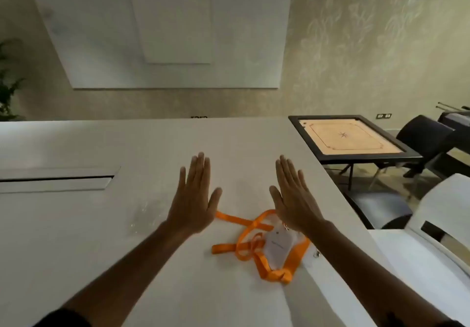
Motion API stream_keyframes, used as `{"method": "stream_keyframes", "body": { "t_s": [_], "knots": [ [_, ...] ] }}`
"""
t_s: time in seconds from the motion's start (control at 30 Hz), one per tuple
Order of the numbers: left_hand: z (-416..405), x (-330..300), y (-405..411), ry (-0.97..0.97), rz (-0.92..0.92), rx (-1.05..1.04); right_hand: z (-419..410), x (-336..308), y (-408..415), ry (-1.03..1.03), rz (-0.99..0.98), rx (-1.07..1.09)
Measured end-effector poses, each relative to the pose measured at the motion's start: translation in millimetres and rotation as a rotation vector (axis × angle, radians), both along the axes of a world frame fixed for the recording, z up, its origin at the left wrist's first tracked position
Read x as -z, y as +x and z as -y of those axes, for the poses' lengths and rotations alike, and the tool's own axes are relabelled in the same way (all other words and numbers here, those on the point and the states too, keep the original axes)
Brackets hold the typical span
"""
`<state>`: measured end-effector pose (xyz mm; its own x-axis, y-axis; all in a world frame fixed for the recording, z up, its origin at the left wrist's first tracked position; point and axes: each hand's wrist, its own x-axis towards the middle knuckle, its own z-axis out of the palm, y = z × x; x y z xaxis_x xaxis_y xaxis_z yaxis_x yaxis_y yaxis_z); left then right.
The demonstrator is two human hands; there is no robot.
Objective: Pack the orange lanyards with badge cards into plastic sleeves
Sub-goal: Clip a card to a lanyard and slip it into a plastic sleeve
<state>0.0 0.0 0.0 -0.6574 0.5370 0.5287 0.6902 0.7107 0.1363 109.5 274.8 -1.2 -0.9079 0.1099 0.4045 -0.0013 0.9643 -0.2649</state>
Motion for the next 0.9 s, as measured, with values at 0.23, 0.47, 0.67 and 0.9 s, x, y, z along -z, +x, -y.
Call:
{"method": "stream_keyframes", "body": {
  "t_s": [0.23, 0.47, 0.67, 0.9],
  "knots": [
    [-0.2, 100.6, 52.5, -0.124, 0.223, 0.036, -0.7, 80.5, 38.9, 0.037, 0.304, 0.050],
    [-3.3, 123.8, 68.7, -0.219, 0.291, -0.030, -3.9, 87.2, 52.4, 0.018, 0.340, 0.034],
    [-23.8, 98.5, 72.5, 0.084, 0.165, -0.023, -11.2, 54.5, 53.3, -0.053, 0.352, -0.053],
    [-68.5, 92.1, 106.2, 0.054, 0.203, 0.124, -20.3, 36.5, 44.1, 0.112, 0.630, -0.244]
  ]
}}
